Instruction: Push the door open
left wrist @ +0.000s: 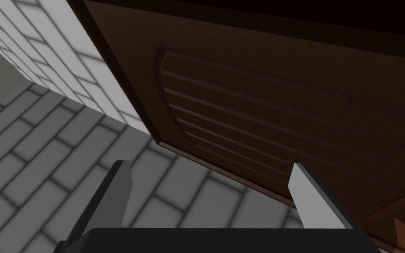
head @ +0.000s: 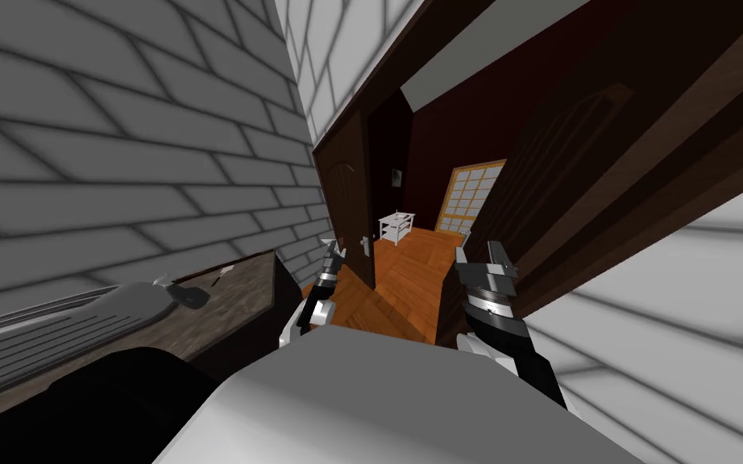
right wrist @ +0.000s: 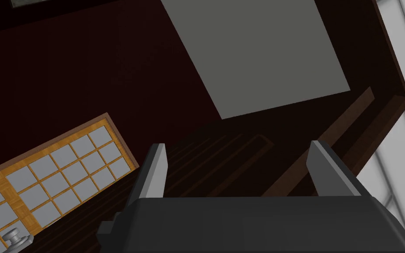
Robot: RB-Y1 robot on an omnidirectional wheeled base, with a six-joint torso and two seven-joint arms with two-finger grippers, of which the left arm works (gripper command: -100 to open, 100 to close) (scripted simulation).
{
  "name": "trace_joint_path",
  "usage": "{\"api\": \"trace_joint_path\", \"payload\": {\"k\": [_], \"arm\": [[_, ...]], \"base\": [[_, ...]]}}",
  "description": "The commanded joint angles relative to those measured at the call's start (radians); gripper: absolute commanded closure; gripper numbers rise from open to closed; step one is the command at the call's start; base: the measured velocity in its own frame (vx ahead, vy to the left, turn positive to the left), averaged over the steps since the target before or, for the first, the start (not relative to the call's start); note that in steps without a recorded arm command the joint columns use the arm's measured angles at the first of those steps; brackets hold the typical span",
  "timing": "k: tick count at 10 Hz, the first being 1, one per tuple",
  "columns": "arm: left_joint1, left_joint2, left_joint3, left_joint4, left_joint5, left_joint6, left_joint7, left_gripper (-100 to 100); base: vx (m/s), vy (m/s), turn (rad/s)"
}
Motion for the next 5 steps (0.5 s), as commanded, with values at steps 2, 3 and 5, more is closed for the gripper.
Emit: {"api": "trace_joint_path", "payload": {"k": [2,3,5], "arm": [[-0.019,0.018,-0.027,0.058,-0.001,-0.011,0.008,-100],[-0.032,0.032,-0.041,0.089,0.000,-0.012,0.014,-100],[-0.059,0.061,-0.069,0.150,0.002,-0.016,0.028,-100]], "base": [[0.054,0.063,-0.042],[0.069,0.064,-0.097],[0.085,0.108,-0.089]]}}
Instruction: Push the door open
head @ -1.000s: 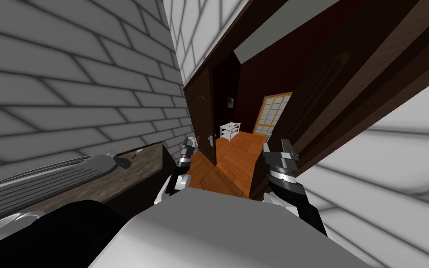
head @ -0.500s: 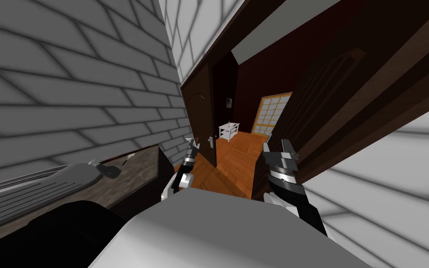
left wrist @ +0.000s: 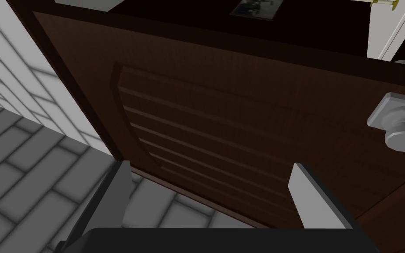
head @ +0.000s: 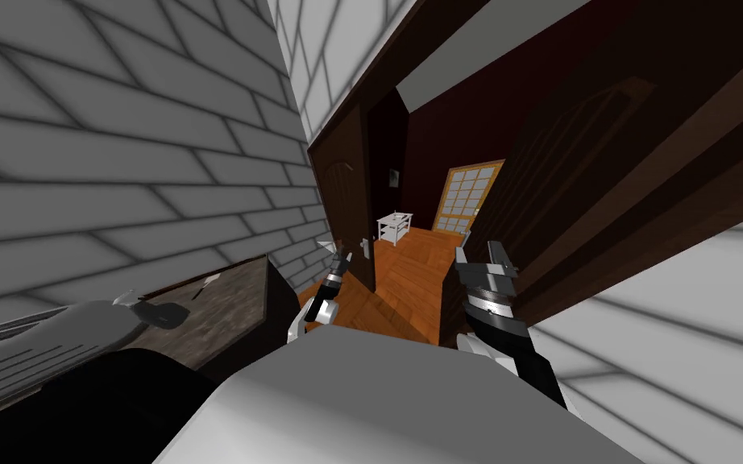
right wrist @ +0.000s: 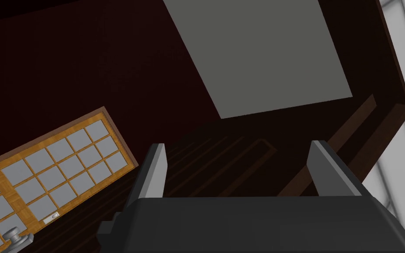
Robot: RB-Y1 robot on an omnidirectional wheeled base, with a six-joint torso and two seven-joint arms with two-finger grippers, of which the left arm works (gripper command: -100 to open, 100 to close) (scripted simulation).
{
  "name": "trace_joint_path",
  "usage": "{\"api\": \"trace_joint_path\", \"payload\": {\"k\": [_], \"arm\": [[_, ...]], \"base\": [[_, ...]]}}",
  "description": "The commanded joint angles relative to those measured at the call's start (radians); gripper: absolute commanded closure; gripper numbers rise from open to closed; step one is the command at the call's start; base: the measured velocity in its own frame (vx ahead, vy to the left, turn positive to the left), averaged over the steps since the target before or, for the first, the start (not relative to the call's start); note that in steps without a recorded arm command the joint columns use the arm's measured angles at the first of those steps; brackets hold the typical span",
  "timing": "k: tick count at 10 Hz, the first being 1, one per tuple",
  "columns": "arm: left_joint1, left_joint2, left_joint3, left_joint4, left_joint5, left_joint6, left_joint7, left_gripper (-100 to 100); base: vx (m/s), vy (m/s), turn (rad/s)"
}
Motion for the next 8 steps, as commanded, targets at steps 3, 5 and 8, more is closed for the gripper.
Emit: {"api": "trace_joint_path", "payload": {"k": [3,5,8], "arm": [[-0.047,0.050,-0.056,0.116,0.002,-0.009,0.023,-100],[-0.075,0.079,-0.086,0.179,0.003,-0.012,0.037,-100],[-0.115,0.122,-0.129,0.264,0.006,-0.017,0.057,-100]], "base": [[0.082,0.115,-0.097],[0.082,0.111,-0.096],[0.080,0.113,-0.082]]}}
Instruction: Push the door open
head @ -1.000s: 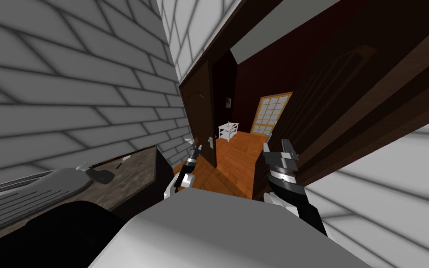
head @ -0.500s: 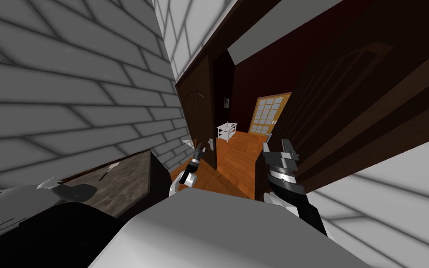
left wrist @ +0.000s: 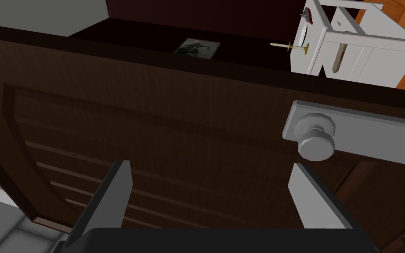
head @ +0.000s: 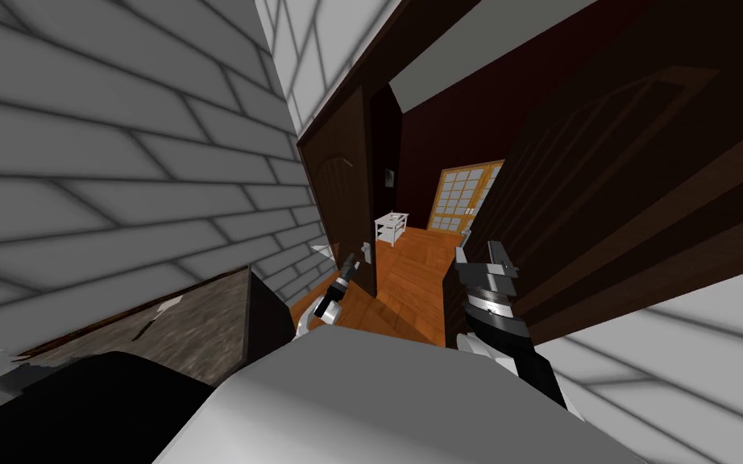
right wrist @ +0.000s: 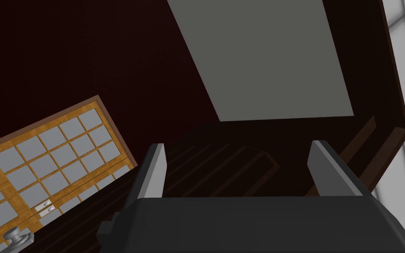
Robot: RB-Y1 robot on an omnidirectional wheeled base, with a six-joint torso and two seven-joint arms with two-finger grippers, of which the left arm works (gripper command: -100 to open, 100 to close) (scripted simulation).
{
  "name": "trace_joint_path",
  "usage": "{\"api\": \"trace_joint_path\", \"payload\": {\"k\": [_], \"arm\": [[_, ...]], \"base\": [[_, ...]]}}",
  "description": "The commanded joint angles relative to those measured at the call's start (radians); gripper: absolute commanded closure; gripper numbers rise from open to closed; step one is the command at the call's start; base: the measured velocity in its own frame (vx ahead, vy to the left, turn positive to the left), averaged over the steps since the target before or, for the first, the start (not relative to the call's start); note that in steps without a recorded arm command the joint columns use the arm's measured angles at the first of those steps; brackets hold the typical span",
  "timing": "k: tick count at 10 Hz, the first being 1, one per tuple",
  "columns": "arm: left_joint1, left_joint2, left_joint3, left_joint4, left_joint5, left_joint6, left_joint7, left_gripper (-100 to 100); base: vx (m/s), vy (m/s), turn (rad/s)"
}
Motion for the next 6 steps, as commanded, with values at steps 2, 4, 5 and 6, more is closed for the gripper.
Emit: {"api": "trace_joint_path", "payload": {"k": [2,4,5,6], "arm": [[-0.023,0.024,-0.022,0.055,0.002,-0.003,0.013,-100],[-0.048,0.050,-0.049,0.112,0.004,-0.006,0.025,-100],[-0.060,0.062,-0.061,0.138,0.005,-0.008,0.031,-100],[-0.071,0.074,-0.073,0.164,0.005,-0.009,0.036,-100]], "base": [[0.056,0.087,-0.066],[0.054,0.078,-0.070],[0.072,0.104,-0.081],[0.079,0.114,-0.071]]}}
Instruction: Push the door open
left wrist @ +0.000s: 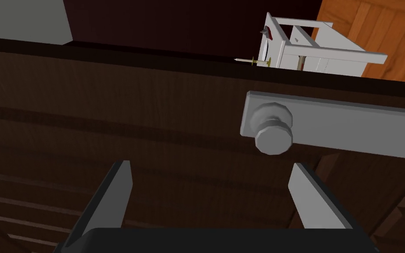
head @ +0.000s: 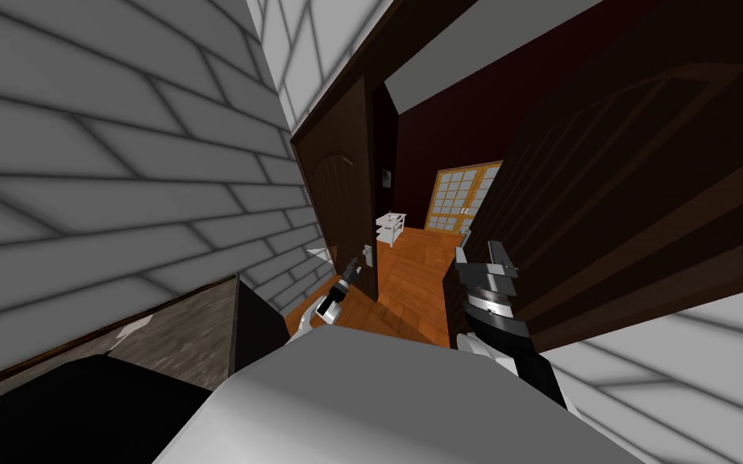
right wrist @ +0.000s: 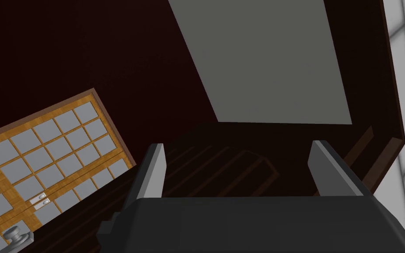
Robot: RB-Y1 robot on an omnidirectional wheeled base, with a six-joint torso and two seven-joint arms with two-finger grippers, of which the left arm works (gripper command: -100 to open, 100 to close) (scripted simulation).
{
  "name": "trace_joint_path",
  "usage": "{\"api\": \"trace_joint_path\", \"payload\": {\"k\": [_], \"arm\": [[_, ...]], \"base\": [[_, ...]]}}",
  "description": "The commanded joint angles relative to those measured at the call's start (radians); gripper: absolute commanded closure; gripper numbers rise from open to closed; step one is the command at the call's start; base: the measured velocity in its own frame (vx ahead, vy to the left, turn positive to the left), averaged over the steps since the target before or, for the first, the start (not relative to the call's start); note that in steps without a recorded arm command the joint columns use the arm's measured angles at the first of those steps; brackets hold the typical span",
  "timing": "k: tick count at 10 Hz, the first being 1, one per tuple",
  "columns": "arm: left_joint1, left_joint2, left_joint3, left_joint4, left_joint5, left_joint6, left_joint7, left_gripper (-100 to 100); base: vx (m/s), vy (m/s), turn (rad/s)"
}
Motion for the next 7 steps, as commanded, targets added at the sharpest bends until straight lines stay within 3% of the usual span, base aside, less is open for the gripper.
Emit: {"api": "trace_joint_path", "payload": {"k": [1,5,7], "arm": [[-0.011,0.023,-0.019,0.035,0.002,-0.002,0.011,-100],[-0.055,0.069,-0.066,0.135,0.005,-0.008,0.033,-100],[-0.066,0.081,-0.077,0.160,0.006,-0.009,0.038,-100]], "base": [[0.073,0.112,-0.082],[0.066,0.099,-0.073],[0.061,0.092,-0.048]]}}
